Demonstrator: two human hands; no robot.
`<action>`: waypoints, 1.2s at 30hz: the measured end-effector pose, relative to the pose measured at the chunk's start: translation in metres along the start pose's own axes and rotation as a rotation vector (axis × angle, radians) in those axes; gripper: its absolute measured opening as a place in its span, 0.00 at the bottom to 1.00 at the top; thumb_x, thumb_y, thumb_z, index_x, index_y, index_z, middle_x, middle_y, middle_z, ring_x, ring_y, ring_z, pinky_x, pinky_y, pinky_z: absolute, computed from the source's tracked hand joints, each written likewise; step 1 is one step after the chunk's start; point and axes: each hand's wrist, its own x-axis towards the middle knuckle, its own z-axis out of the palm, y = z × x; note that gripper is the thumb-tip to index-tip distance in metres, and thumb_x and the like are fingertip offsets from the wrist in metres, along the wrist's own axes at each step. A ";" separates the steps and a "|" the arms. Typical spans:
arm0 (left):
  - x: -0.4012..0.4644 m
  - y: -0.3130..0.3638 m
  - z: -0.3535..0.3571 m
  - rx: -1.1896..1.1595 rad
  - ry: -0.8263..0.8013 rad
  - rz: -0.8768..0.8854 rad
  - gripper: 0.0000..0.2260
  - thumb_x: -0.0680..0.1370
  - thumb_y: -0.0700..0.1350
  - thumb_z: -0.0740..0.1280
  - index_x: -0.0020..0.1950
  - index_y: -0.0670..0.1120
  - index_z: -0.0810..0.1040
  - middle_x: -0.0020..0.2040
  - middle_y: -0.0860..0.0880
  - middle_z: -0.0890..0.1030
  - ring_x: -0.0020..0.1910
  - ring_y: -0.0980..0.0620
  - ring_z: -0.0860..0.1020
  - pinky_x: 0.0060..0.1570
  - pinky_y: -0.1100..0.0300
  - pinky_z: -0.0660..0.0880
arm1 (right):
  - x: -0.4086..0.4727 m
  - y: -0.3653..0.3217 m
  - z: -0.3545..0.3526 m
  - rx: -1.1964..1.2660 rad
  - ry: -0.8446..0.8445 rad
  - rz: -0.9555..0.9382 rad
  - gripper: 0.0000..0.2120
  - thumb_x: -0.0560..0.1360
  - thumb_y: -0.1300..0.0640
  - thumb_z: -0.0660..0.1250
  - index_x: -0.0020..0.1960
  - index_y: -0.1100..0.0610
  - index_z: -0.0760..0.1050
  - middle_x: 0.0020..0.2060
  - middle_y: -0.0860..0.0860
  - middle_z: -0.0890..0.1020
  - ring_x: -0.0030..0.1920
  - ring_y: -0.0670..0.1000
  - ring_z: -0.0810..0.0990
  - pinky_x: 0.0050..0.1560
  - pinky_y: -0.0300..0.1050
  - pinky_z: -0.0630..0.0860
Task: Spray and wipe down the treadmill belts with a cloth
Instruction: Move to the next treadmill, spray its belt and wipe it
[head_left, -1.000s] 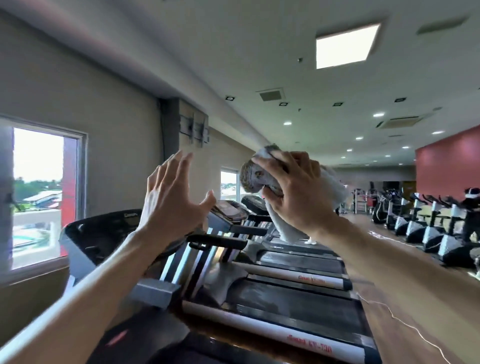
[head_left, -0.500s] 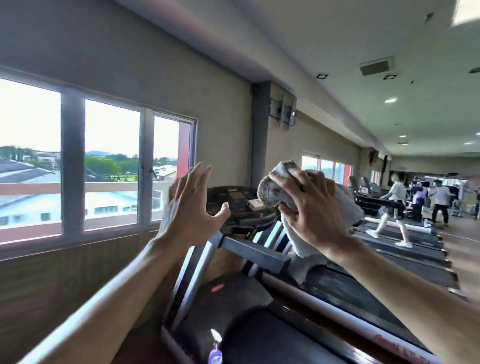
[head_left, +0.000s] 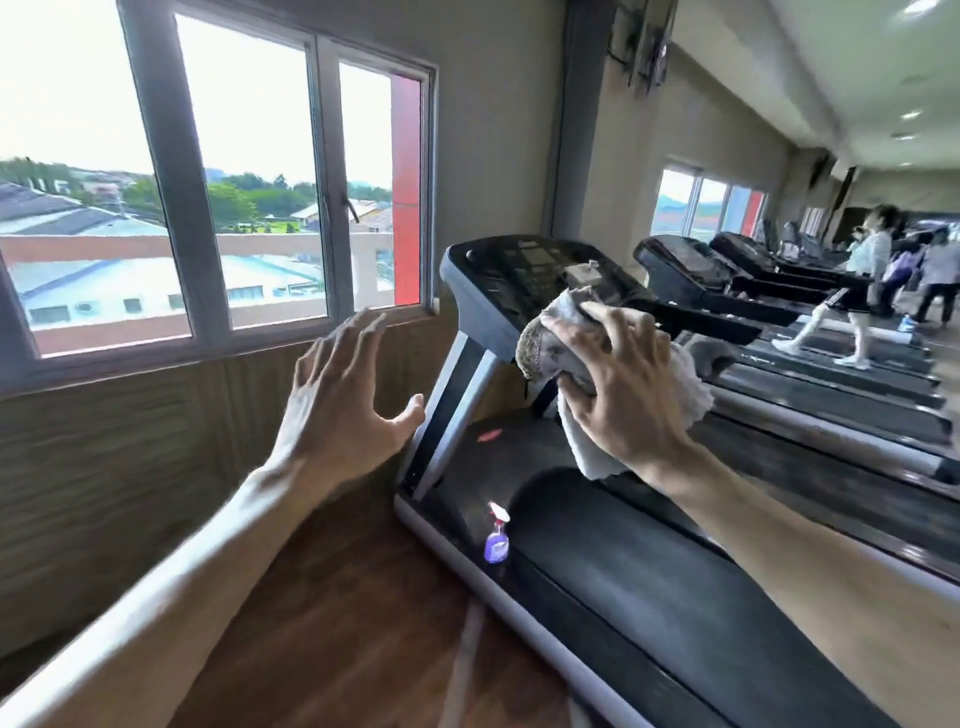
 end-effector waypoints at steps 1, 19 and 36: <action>-0.003 -0.006 0.009 -0.006 -0.009 -0.011 0.39 0.73 0.62 0.68 0.80 0.51 0.60 0.81 0.50 0.61 0.78 0.47 0.61 0.78 0.47 0.55 | -0.004 0.000 0.011 -0.002 -0.005 0.017 0.27 0.75 0.48 0.72 0.72 0.50 0.75 0.68 0.56 0.72 0.62 0.59 0.67 0.60 0.61 0.73; 0.064 -0.083 0.318 -0.019 -0.299 -0.100 0.40 0.72 0.62 0.64 0.80 0.45 0.62 0.79 0.45 0.65 0.78 0.47 0.62 0.78 0.51 0.56 | -0.070 0.081 0.275 0.098 -0.299 0.181 0.23 0.75 0.47 0.62 0.67 0.50 0.78 0.67 0.56 0.73 0.59 0.61 0.71 0.59 0.62 0.71; 0.037 -0.242 0.635 -0.227 -0.468 -0.329 0.38 0.70 0.56 0.69 0.77 0.42 0.67 0.72 0.46 0.75 0.70 0.49 0.73 0.67 0.57 0.69 | -0.215 0.136 0.589 0.046 -0.474 0.388 0.21 0.71 0.52 0.64 0.63 0.47 0.80 0.62 0.56 0.77 0.60 0.61 0.74 0.61 0.59 0.71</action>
